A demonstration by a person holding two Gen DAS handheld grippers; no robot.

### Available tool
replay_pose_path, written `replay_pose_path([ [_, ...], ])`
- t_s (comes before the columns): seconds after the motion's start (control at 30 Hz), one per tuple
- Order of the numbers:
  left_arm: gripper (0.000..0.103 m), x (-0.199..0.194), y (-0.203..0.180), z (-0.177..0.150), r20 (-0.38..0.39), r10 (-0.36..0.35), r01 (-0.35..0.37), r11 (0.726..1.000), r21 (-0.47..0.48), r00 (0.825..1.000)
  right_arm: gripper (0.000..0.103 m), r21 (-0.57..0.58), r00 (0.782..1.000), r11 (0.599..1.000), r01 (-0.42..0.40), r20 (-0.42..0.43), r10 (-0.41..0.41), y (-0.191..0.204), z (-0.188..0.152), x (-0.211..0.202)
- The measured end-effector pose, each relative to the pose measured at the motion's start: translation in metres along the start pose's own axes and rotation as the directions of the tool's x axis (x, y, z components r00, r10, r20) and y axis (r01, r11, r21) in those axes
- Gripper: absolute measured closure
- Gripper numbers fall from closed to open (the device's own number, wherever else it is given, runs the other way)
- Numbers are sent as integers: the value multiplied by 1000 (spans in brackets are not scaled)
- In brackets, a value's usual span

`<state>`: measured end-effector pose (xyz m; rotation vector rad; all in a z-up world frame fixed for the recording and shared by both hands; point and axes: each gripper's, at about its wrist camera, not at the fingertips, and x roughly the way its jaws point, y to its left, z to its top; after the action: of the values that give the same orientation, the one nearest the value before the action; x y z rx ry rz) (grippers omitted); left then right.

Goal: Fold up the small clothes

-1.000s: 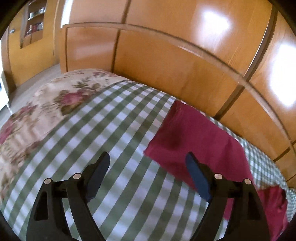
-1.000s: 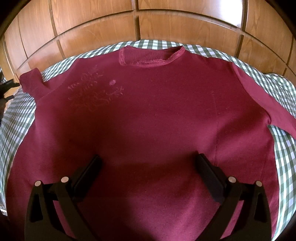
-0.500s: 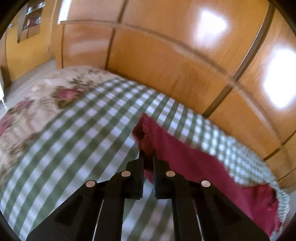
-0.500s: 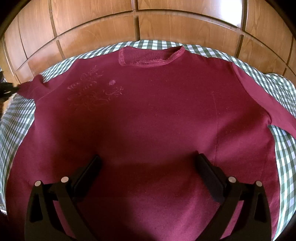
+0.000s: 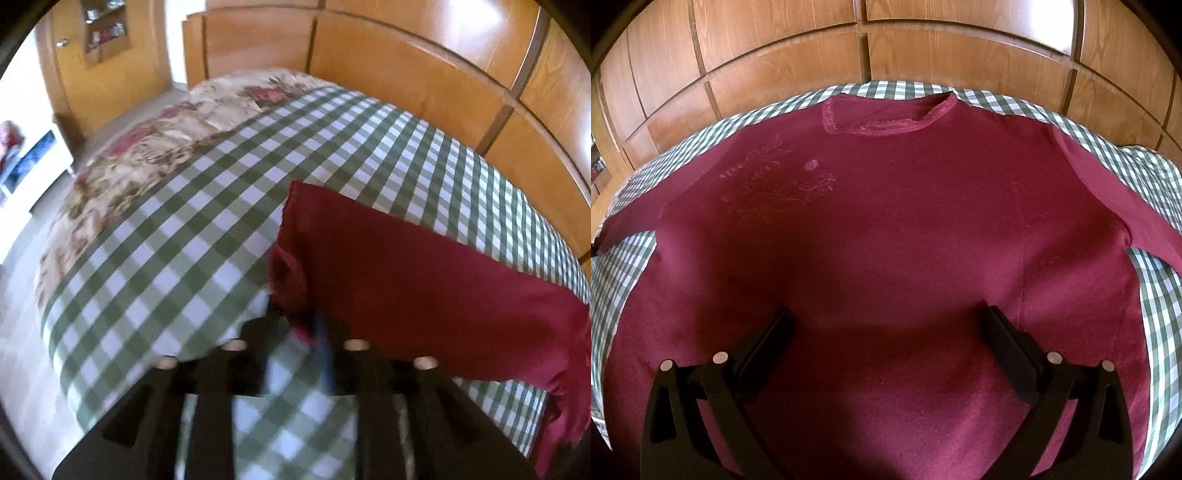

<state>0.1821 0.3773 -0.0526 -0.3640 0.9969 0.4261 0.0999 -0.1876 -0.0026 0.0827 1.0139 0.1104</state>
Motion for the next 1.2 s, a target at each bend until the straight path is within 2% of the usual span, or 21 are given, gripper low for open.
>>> replay_pose_path([
  [0.03,43,-10,-2,-7,-2,-65,65,997,-38,998,2,0,1000,1000,-1,-4,1,0,0,-2],
  [0.07,42,-22,-5,-17,7,-161,161,985,-69,987,2,1,1000,1000,-4,-11,4,-1,0,-5],
  [0.17,42,-49,-28,-51,-11,-307,307,952,-10,952,2,18,1000,1000,-14,-26,14,-8,-5,-16],
  [0.27,42,-82,-60,-102,-84,-470,477,873,101,878,2,49,1000,999,-4,-20,5,-28,-17,-38],
  [0.33,42,-97,-80,-139,-166,-557,579,803,141,813,2,95,999,995,33,-10,-32,-53,-31,-55],
  [0.43,42,-109,-107,-189,-285,-622,677,717,169,730,2,165,996,983,85,-12,-84,-93,-60,-80],
  [0.57,42,-116,-138,-245,-384,-600,700,680,215,701,2,198,993,974,114,-66,-103,-120,-103,-99],
  [0.6,42,-117,-146,-257,-392,-588,695,679,236,707,2,204,993,974,102,-70,-89,-121,-111,-102],
  [0.63,50,-120,-148,-263,-385,-581,687,681,253,717,6,206,995,975,80,-68,-68,-120,-122,-107],
  [0.67,63,-120,-153,-269,-385,-571,680,683,268,725,11,193,996,978,76,-65,-64,-117,-126,-110],
  [0.7,89,-120,-156,-272,-394,-556,671,688,275,732,28,170,996,982,79,-61,-70,-112,-131,-115],
  [0.73,91,-118,-159,-277,-395,-541,658,699,279,743,46,163,996,984,71,-59,-62,-109,-134,-119],
  [0.77,93,-114,-160,-275,-386,-549,660,702,269,741,55,165,997,985,46,-64,-36,-107,-136,-123],
  [0.8,93,-117,-161,-277,-382,-551,659,702,268,742,77,155,997,987,32,-68,-22,-105,-137,-126],
  [0.83,93,-117,-162,-277,-379,-541,650,707,279,751,94,138,997,990,23,-70,-14,-104,-138,-130],
  [1.0,93,-122,-153,-280,-390,-502,624,716,313,771,95,128,997,991,38,-69,-29,-110,-154,-142],
  [1.07,90,-125,-154,-277,-388,-468,597,718,358,794,93,159,996,987,20,-83,-6,-114,-160,-142],
  [1.1,78,-126,-156,-275,-374,-456,580,729,362,807,82,181,997,983,25,-82,-10,-117,-162,-144],
  [1.13,56,-128,-152,-266,-356,-446,561,745,361,821,68,207,997,978,29,-76,-14,-121,-162,-146],
  [1.17,47,-132,-153,-260,-329,-443,544,758,360,834,51,238,998,971,26,-57,-13,-127,-161,-151],
  [1.2,43,-138,-155,-253,-294,-455,539,761,362,840,48,248,999,968,23,-41,-14,-130,-158,-154],
])
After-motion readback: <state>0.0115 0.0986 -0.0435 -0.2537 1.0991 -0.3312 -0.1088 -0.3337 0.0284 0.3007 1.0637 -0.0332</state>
